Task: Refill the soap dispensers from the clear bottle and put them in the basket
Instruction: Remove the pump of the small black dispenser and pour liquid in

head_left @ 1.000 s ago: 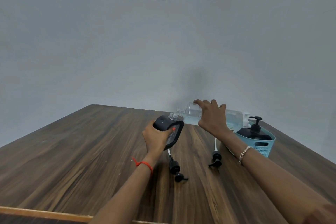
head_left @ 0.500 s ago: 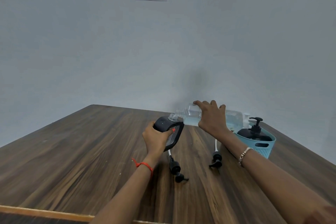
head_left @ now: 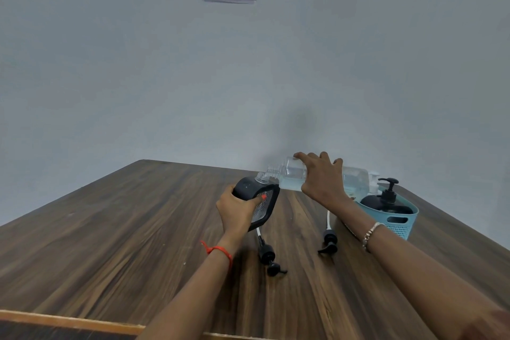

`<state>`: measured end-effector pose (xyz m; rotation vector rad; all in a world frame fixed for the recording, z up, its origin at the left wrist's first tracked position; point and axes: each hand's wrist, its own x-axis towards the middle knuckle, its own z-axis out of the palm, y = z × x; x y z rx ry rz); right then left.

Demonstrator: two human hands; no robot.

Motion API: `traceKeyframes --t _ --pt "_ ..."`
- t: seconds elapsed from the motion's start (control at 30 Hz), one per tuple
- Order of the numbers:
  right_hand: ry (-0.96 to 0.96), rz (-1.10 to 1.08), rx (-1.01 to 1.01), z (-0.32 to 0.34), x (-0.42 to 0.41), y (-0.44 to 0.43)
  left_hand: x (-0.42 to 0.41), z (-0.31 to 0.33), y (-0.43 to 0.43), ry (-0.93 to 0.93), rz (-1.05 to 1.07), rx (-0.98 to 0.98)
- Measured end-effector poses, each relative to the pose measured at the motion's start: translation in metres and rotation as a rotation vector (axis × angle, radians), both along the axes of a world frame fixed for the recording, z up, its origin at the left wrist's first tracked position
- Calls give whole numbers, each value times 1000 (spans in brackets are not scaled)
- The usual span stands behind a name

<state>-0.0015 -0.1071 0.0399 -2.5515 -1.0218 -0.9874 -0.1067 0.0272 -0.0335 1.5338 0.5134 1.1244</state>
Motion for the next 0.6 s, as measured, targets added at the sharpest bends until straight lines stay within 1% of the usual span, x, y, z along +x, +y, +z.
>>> traceKeyframes --t 0.6 --pt "-19 -13 -18 1 -4 -3 -3 1 -3 5 0 0"
